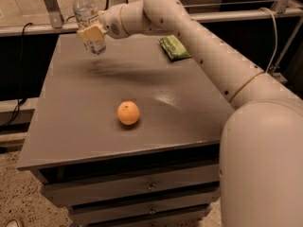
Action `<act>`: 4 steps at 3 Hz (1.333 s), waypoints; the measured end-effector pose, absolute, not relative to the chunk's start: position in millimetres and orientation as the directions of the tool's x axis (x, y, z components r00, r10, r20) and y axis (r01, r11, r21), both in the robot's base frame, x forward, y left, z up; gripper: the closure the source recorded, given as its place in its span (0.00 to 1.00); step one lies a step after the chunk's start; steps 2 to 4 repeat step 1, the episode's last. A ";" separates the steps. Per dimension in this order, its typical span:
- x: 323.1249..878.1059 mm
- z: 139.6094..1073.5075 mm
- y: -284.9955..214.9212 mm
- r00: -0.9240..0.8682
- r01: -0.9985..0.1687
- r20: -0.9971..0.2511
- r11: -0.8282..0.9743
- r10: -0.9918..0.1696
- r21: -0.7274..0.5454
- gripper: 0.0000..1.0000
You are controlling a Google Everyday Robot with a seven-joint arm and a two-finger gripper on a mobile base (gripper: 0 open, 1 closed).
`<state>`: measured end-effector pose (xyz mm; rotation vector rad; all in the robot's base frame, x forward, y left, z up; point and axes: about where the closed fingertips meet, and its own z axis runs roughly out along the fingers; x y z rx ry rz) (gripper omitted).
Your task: Pick blue plastic bottle
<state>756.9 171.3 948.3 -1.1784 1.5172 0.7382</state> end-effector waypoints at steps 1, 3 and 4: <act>739.9 969.2 130.7 -0.002 -0.916 -0.964 0.388 -0.264 -0.104 1.00; 739.9 969.2 130.7 -0.002 -0.916 -0.964 0.388 -0.264 -0.104 1.00; 739.9 969.2 130.7 -0.002 -0.916 -0.964 0.388 -0.264 -0.104 1.00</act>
Offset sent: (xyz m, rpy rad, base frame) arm 0.0000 0.0000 0.0000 0.0000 0.0000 0.0000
